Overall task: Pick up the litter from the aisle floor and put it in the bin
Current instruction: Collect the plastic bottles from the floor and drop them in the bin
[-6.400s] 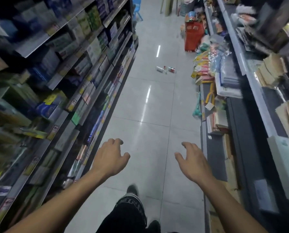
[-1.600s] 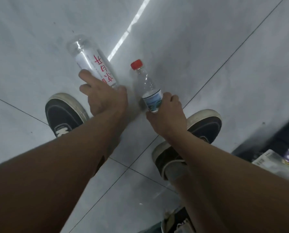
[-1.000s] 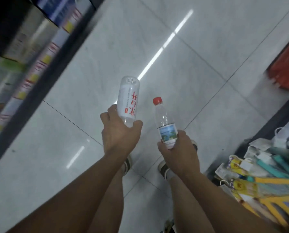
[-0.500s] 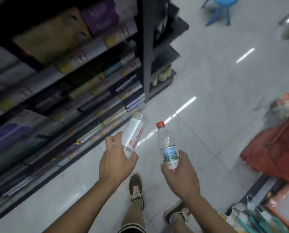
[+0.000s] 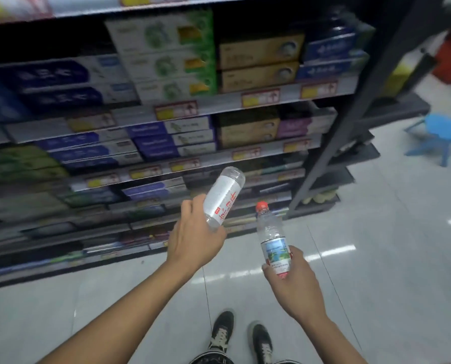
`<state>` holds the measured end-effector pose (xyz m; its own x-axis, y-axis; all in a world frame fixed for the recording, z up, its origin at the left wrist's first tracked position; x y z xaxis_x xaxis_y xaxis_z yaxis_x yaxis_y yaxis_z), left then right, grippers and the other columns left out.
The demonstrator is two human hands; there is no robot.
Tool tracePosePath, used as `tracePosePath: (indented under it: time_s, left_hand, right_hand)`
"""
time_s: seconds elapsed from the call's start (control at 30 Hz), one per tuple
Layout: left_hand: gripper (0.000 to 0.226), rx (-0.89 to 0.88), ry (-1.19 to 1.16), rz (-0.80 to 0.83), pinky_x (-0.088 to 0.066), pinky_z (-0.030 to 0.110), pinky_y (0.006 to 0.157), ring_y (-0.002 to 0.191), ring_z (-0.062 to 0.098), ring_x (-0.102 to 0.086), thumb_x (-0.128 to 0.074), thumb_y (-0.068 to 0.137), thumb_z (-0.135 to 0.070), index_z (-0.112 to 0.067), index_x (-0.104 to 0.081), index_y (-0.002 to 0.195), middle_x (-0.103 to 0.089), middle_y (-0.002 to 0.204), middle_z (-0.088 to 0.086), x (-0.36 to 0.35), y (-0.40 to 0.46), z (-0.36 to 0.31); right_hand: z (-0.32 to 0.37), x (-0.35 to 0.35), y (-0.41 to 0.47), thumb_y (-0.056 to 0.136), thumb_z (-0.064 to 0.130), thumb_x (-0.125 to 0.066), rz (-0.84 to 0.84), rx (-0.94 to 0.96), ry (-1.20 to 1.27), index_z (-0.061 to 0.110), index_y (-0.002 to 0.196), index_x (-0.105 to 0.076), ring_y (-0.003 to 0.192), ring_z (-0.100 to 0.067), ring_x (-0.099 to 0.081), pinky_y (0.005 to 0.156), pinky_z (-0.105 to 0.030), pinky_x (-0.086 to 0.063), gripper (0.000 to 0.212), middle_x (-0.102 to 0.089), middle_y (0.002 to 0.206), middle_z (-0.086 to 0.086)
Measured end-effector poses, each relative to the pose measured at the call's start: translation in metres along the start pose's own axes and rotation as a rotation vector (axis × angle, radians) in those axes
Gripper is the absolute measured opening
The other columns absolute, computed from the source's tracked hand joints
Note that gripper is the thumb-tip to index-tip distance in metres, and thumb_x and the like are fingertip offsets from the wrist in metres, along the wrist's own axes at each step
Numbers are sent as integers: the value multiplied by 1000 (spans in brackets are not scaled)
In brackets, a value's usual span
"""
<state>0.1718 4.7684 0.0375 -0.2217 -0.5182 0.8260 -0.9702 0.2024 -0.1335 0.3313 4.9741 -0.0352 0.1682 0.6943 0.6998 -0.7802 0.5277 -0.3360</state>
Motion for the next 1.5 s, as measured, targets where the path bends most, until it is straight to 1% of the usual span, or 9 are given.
tracePosePath:
  time_s: [0.13,0.27,0.43,0.6,0.83,0.97,1.07,1.23,1.5]
  left_hand:
    - [72,154,-8,-117,-51,36,67,90,26,-58,-69,79,-40,-34,-31,139,-37,118,-4,25,-29,20]
    - [74,340,-19,-225,-41,29,63,91,20,-52,-71,81,-39,-32,-30,142,-37,121,-4,41,-72,43]
    - [72,503,-54,-370,-44,30,69,92,22,-56,-72,82,-41,-31,-31,141,-39,125,-1,63,-132,75]
    - [66,715,-101,-475,-45,33,71,90,22,-54,-66,83,-45,-35,-32,138,-46,118,-1,85,-213,117]
    - [62,998,-140,-626,-52,37,72,89,28,-58,-60,79,-46,-37,-31,133,-63,111,2,113,-351,192]
    - [63,1090,-191,-689,-54,39,74,91,29,-58,-59,78,-47,-38,-31,133,-60,111,0,121,-421,228]
    - [64,1148,-217,-747,-53,39,74,91,30,-57,-61,79,-46,-36,-31,135,-58,111,1,126,-465,250]
    - [63,1256,-263,-879,-53,41,76,91,32,-58,-64,81,-44,-39,-31,134,-57,110,1,128,-532,273]
    - [67,1308,-287,-963,-57,43,72,88,28,-61,-67,80,-46,-37,-31,135,-59,115,2,139,-563,322]
  right_hand:
    - [26,1,12,81,56,-68,89,143,-39,37,115,-43,76,-5,-61,60,-31,-50,47,-61,92,14]
    - [48,-1,18,79,59,-66,179,290,-92,39,109,-46,74,-7,-61,65,-37,-55,41,-62,89,15]
    - [88,-20,6,82,55,-69,308,503,-170,40,111,-40,75,-4,-59,60,-30,-50,44,-59,92,18]
    - [122,-62,-32,81,57,-67,442,663,-262,42,111,-35,75,-5,-60,63,-33,-53,46,-58,92,19]
    - [172,-144,-122,80,57,-63,634,874,-344,36,116,-41,75,-11,-62,66,-39,-55,47,-63,90,12]
    - [196,-184,-187,81,54,-64,700,996,-368,32,117,-44,82,-15,-62,70,-39,-53,47,-62,99,6]
    - [210,-210,-231,81,54,-64,745,1073,-398,31,111,-46,82,-17,-60,68,-39,-49,42,-61,97,5]
    - [222,-241,-285,81,52,-66,795,1186,-458,24,116,-48,82,-23,-59,60,-34,-38,48,-63,98,1]
    - [254,-291,-322,83,49,-69,875,1263,-474,28,109,-45,77,-16,-59,60,-34,-40,41,-61,93,3]
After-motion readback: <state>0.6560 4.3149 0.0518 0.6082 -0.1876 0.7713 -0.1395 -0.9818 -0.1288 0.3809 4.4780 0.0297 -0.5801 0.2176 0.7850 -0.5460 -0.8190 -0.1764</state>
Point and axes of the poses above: each hand's wrist, its own y-axis towards the middle knuckle, its own x-axis out of the back of the hand, z = x × y, the point moved 7 cm from there along y, towards the middle knuckle
